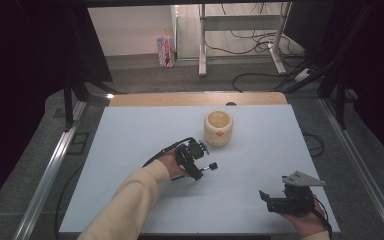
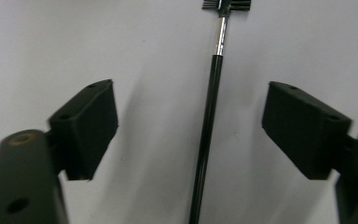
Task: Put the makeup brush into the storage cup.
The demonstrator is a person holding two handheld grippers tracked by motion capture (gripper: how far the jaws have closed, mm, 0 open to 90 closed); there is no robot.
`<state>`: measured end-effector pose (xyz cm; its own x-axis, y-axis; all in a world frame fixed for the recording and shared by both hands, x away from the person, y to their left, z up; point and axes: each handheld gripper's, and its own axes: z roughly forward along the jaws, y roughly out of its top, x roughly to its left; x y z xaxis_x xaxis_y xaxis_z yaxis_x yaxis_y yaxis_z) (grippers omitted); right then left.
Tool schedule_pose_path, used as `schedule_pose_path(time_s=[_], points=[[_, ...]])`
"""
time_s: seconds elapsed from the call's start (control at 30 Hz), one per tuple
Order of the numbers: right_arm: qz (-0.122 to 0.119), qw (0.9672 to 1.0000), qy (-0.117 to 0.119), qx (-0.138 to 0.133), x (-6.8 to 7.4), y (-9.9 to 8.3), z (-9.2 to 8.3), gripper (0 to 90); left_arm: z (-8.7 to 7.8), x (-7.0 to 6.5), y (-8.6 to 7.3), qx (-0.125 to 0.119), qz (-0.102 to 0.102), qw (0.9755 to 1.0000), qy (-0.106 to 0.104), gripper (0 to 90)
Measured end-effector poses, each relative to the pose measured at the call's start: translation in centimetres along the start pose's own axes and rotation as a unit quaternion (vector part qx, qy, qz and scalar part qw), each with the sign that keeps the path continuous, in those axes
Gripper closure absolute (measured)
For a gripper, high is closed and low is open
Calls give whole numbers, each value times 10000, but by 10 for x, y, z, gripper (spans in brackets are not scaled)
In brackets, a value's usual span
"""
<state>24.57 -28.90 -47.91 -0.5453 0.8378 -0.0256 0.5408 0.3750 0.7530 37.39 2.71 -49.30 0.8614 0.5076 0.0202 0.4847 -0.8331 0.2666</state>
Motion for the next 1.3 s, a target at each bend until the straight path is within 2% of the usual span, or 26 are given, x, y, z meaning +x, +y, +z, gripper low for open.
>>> schedule_pose_path(time_s=[0.13, 0.27, 0.4, 0.53, 0.63, 0.8, 0.97, 1.17, 1.2, 1.3], points=[[2, 10000, -2, -3, 0, 0, 0, 62, 0, 3, -1, -6, 13, 10000, -82, 311], [-1, 10000, 0, -1, 0, 0, 0, 62, 1, 4, -1, 25, 121, 9997, -193, 403], [5, 10000, -3, 1, 0, 0, 0, 62, 3, 3, -1, 71, 223, 9993, -288, 473], [5, 10000, -5, -1, 0, 0, 0, 62, 5, 2, 0, 156, 357, 9988, -299, 515], [12, 10000, -6, -7, 0, 0, 0, 62, 7, 0, 1, 160, 355, 9987, -317, 565], [15, 10000, -5, -9, -1, 0, 0, 62, 8, 1, 1, 112, 350, 9987, -364, 580], [10, 10000, -7, -7, -1, 0, -1, 62, 8, -1, 2, 144, 442, 9979, -446, 703], [13, 10000, -12, -17, -1, 0, -1, 62, 8, 1, 2, 121, 407, 9974, -576, 777], [13, 10000, -14, -17, -1, 0, -1, 62, 8, 2, 2, 114, 405, 9973, -600, 851], [11, 10000, -14, -15, -1, 0, -1, 62, 9, 3, 2, 105, 347, 9971, -668, 850]])
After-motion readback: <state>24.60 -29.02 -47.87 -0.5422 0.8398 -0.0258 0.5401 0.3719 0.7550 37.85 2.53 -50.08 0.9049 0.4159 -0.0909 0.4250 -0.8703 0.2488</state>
